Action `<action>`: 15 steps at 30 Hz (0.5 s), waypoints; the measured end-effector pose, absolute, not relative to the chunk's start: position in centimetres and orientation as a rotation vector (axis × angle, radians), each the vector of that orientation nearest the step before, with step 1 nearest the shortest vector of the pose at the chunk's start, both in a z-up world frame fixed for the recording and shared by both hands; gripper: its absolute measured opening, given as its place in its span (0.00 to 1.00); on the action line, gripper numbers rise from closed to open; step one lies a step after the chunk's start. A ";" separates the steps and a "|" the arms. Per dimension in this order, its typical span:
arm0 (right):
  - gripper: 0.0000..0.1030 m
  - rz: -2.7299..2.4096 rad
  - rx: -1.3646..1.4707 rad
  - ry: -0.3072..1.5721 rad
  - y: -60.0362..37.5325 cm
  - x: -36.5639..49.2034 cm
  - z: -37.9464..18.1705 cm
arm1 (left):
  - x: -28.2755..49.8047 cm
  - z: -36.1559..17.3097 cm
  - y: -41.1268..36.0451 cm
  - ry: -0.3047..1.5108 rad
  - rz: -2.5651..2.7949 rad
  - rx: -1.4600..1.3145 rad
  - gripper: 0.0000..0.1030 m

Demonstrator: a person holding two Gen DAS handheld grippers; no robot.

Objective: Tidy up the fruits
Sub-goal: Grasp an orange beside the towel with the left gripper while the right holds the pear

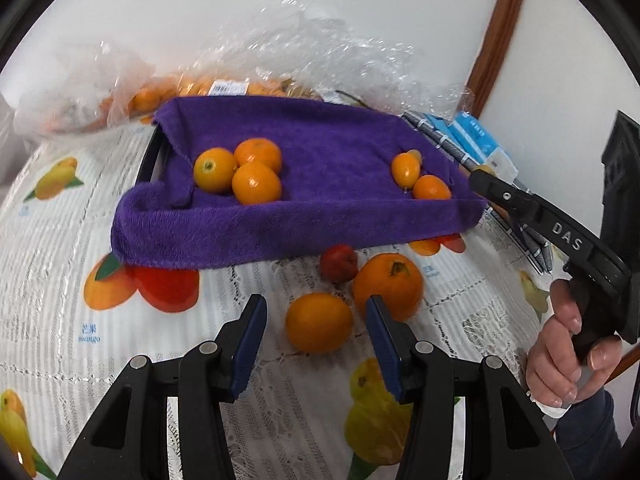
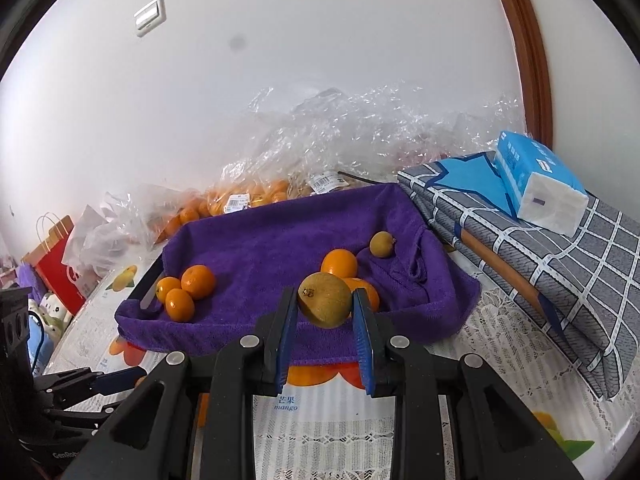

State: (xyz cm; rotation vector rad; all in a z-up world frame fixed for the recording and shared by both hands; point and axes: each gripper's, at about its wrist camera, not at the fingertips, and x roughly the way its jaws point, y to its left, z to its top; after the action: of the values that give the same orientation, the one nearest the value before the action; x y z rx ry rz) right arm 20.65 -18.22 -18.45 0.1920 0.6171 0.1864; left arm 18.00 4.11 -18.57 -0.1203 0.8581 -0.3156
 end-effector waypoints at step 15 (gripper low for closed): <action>0.27 0.116 0.234 0.584 -19.5 20.7 -18.1 | 17.5 -16.9 6.8 0.732 -0.272 -0.245 0.32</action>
State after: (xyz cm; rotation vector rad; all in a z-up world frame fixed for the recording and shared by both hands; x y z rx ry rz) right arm 20.68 -19.54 -18.14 0.2340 0.5838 0.1157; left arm 17.50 6.76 -16.91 -0.2455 0.7321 -0.2715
